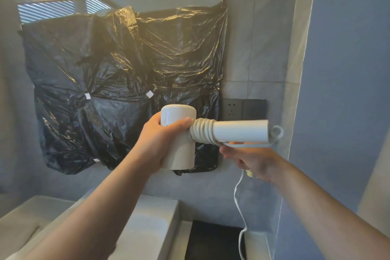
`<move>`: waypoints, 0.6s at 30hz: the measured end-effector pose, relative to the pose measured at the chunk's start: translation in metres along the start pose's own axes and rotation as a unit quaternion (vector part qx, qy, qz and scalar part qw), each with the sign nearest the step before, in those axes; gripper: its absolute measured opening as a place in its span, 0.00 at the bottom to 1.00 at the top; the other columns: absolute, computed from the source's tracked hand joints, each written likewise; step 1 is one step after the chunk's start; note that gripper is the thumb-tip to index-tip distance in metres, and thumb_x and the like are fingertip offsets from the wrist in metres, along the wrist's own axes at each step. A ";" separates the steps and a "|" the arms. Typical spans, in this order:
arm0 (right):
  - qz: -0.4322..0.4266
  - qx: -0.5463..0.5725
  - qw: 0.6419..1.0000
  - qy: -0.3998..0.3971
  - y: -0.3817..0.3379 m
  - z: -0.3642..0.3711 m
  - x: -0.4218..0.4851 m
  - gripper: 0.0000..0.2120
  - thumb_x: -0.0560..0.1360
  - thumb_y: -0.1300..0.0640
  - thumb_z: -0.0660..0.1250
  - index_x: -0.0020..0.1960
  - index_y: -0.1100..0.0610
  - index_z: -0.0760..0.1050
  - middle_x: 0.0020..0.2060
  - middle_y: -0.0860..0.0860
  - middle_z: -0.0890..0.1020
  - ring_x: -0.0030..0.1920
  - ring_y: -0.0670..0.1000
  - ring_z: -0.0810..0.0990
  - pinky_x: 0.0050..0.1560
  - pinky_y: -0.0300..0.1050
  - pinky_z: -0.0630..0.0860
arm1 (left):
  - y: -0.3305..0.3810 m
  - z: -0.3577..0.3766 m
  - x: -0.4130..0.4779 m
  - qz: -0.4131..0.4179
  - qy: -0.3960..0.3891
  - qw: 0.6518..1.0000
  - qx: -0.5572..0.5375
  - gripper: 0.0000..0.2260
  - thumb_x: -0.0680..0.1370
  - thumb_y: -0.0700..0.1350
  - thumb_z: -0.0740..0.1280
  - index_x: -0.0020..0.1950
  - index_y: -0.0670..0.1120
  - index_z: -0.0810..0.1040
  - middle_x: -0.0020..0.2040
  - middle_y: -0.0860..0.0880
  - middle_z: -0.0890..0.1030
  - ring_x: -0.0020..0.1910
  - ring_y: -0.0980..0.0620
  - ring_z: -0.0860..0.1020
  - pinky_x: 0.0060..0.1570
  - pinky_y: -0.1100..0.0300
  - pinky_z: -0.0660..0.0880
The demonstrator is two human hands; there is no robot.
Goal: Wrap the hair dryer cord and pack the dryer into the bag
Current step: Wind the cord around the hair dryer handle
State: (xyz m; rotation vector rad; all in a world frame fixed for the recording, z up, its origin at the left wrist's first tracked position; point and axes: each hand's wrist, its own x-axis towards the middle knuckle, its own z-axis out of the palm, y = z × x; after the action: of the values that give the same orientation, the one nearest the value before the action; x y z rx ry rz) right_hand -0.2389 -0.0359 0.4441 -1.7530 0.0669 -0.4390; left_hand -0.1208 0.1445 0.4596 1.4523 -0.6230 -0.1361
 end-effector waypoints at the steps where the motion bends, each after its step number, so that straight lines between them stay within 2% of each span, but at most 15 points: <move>1: 0.018 0.044 0.999 -0.022 -0.003 -0.003 0.001 0.07 0.65 0.64 0.75 0.35 0.57 0.77 0.26 0.48 0.78 0.26 0.43 0.72 0.22 0.32 0.65 | 0.002 -0.003 0.000 0.005 -0.021 1.000 0.012 0.23 0.64 0.54 0.76 0.57 0.50 0.79 0.49 0.42 0.84 0.45 0.40 0.85 0.37 0.48 0.81; 2: 0.028 0.053 0.997 -0.044 -0.006 -0.008 0.003 0.09 0.64 0.71 0.75 0.35 0.58 0.79 0.27 0.50 0.80 0.27 0.45 0.76 0.22 0.33 0.69 | 0.004 -0.005 0.000 0.010 -0.040 0.999 0.024 0.23 0.64 0.54 0.76 0.56 0.50 0.79 0.49 0.43 0.85 0.44 0.40 0.85 0.37 0.48 0.81; 3: 0.026 0.014 0.997 -0.065 -0.010 -0.013 0.004 0.10 0.63 0.72 0.75 0.34 0.59 0.80 0.27 0.50 0.81 0.26 0.44 0.78 0.24 0.34 0.71 | 0.006 -0.007 0.000 0.016 -0.056 0.998 0.036 0.23 0.63 0.53 0.77 0.56 0.51 0.79 0.48 0.43 0.85 0.43 0.41 0.85 0.36 0.49 0.81; 5: 0.022 -0.140 0.985 -0.099 -0.017 -0.019 0.007 0.07 0.63 0.65 0.77 0.32 0.56 0.81 0.26 0.48 0.82 0.26 0.42 0.78 0.28 0.37 0.73 | 0.011 -0.009 0.001 0.035 -0.078 0.994 0.068 0.21 0.62 0.52 0.77 0.53 0.52 0.79 0.45 0.46 0.85 0.40 0.45 0.84 0.34 0.52 0.80; 6: 0.030 -0.159 0.980 -0.111 -0.018 -0.022 0.008 0.06 0.64 0.64 0.77 0.32 0.56 0.82 0.28 0.48 0.82 0.27 0.43 0.78 0.30 0.38 0.74 | 0.013 -0.009 0.002 0.045 -0.087 0.991 0.088 0.21 0.60 0.52 0.78 0.52 0.53 0.80 0.44 0.47 0.85 0.39 0.47 0.84 0.34 0.53 0.80; 10: 0.059 -0.107 0.982 -0.146 -0.016 -0.027 0.010 0.10 0.73 0.70 0.69 0.37 0.59 0.81 0.29 0.53 0.82 0.25 0.45 0.76 0.25 0.35 0.71 | 0.020 -0.008 0.007 0.104 -0.090 0.967 0.216 0.26 0.56 0.59 0.77 0.53 0.56 0.79 0.45 0.50 0.84 0.41 0.51 0.83 0.37 0.54 0.81; 13: 0.081 -0.125 0.980 -0.132 -0.014 -0.023 0.013 0.09 0.73 0.73 0.64 0.43 0.64 0.80 0.33 0.59 0.81 0.22 0.44 0.73 0.22 0.34 0.67 | 0.019 -0.004 0.007 0.152 -0.067 0.934 0.316 0.27 0.57 0.61 0.76 0.53 0.58 0.76 0.43 0.55 0.82 0.42 0.53 0.81 0.43 0.51 0.81; 15: 0.085 -0.158 0.978 -0.110 -0.012 -0.015 0.015 0.10 0.72 0.73 0.62 0.45 0.65 0.80 0.34 0.59 0.81 0.24 0.44 0.74 0.24 0.35 0.69 | 0.017 -0.001 0.004 0.158 -0.042 0.910 0.381 0.29 0.57 0.63 0.75 0.56 0.62 0.72 0.45 0.58 0.80 0.45 0.53 0.80 0.46 0.49 0.80; 18: 0.091 -0.201 0.972 -0.077 -0.009 -0.002 0.016 0.10 0.71 0.72 0.61 0.44 0.66 0.81 0.32 0.57 0.79 0.26 0.46 0.75 0.26 0.37 0.74 | 0.015 0.004 -0.002 0.165 -0.011 0.873 0.459 0.32 0.61 0.63 0.75 0.62 0.65 0.67 0.48 0.60 0.78 0.47 0.52 0.79 0.48 0.53 0.77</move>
State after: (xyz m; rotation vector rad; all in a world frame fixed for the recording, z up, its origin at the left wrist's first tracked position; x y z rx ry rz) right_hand -0.2260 -0.0402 0.4571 -2.1522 0.2183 -0.1591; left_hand -0.1286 0.1437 0.4728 2.2194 -1.0191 0.4812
